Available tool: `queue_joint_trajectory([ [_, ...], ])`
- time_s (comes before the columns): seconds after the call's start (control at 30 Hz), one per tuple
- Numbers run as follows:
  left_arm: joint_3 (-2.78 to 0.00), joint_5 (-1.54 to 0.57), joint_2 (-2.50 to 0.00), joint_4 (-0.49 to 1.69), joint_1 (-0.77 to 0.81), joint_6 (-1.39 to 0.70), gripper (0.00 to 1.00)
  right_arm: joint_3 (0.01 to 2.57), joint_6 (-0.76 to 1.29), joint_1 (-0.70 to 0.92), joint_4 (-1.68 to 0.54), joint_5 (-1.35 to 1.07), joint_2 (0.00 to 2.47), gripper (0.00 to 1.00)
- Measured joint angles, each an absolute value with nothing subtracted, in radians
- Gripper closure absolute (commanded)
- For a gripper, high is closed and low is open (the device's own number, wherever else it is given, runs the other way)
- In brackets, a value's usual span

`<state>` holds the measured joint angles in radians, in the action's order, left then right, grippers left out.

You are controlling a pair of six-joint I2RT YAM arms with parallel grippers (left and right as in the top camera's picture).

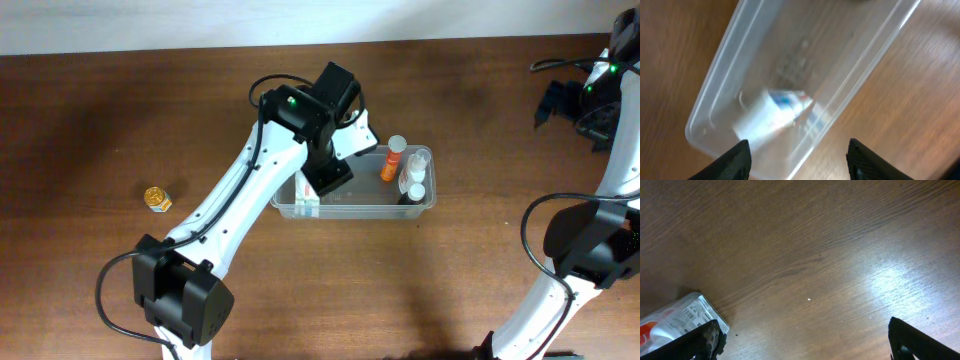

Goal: Pack container
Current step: 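Carry the medicine box right and lower it into the container's left end, then open the left gripper and move it over the gold-capped jar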

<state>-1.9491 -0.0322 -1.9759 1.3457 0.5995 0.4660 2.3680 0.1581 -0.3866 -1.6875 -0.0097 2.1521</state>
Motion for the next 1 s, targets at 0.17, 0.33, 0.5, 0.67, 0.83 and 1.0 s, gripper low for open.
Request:
queue_joint_trajectory([
  [0.17, -1.949, 0.092, -1.976, 1.369, 0.596, 0.376, 0.39, 2.368, 0.159, -0.387, -1.687, -0.01, 2.152, 0.02],
  [0.33, -1.949, 0.154, -1.976, 1.361, 0.561, 0.253, 0.38, 2.368, 0.157, -0.387, -1.687, -0.01, 2.152, 0.02],
  [0.5, -1.949, 0.155, -1.976, 1.357, 0.513, 0.173, 0.38, 2.368, 0.158, -0.387, -1.687, -0.01, 2.152, 0.02],
  [0.67, -1.949, 0.146, -1.976, 1.343, 0.503, 0.139, 0.03, 2.368, 0.158, -0.387, -1.687, -0.01, 2.152, 0.02],
  [0.83, -1.949, 0.203, -1.976, 1.3, 0.498, 0.094, 0.0, 2.368, 0.159, -0.387, -1.687, -0.01, 2.152, 0.02],
  [1.0, -1.949, 0.297, -1.976, 1.293, 0.446, 0.013, 0.01, 2.368, 0.158, -0.387, -1.687, -0.01, 2.152, 0.02],
])
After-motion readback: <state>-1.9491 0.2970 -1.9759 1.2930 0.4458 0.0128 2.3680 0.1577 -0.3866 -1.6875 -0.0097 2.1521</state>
